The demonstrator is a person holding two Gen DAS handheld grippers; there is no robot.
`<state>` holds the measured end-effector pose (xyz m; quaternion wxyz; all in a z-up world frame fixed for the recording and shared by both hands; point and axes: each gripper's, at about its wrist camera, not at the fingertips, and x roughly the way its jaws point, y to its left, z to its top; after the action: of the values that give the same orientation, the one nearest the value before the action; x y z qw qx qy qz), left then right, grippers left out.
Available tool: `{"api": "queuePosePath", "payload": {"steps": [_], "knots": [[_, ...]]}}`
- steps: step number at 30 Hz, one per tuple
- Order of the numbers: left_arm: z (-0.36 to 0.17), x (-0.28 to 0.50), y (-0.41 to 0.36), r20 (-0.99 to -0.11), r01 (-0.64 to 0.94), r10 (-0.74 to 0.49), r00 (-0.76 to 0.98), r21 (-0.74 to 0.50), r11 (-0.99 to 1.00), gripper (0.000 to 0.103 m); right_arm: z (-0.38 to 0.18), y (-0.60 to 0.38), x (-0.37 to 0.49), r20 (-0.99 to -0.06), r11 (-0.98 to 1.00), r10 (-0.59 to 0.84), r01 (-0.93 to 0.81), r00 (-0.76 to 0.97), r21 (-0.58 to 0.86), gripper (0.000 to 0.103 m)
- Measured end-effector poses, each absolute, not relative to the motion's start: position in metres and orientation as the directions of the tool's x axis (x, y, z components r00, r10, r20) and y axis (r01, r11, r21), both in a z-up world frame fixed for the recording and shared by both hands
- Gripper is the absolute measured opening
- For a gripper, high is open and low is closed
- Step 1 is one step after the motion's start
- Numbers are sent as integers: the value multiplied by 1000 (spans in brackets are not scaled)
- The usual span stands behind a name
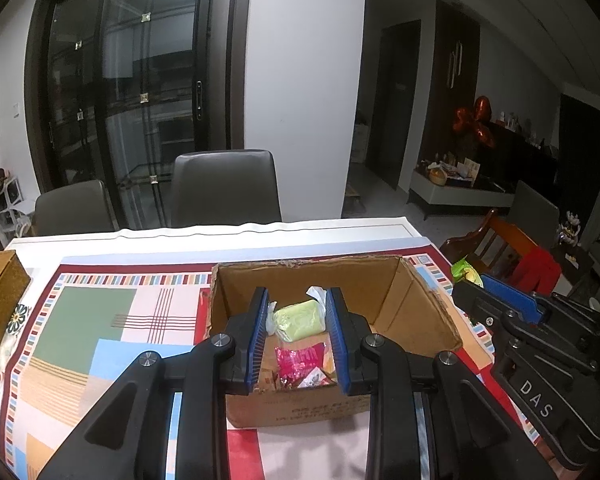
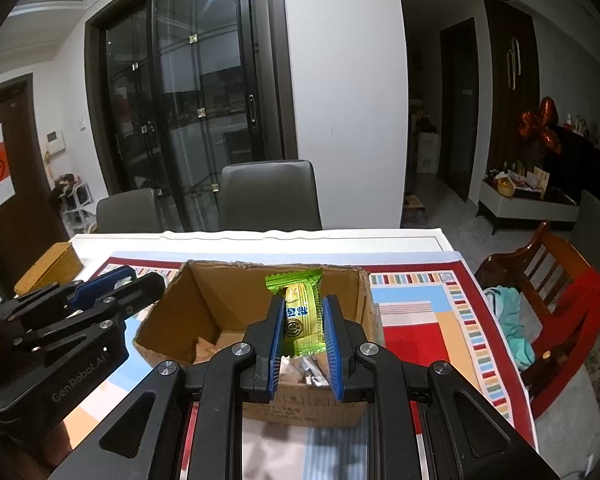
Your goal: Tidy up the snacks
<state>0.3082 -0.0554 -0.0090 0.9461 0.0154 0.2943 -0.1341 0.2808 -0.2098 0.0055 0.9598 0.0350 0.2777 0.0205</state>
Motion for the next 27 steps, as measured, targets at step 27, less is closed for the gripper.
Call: {"api": "queuePosePath", "payload": {"steps": [27], "knots": [[-27,338,-62,-581,218,-173,795,8,976,57,-15,-218,316,-540,997,63,-27,839,74,58]]}}
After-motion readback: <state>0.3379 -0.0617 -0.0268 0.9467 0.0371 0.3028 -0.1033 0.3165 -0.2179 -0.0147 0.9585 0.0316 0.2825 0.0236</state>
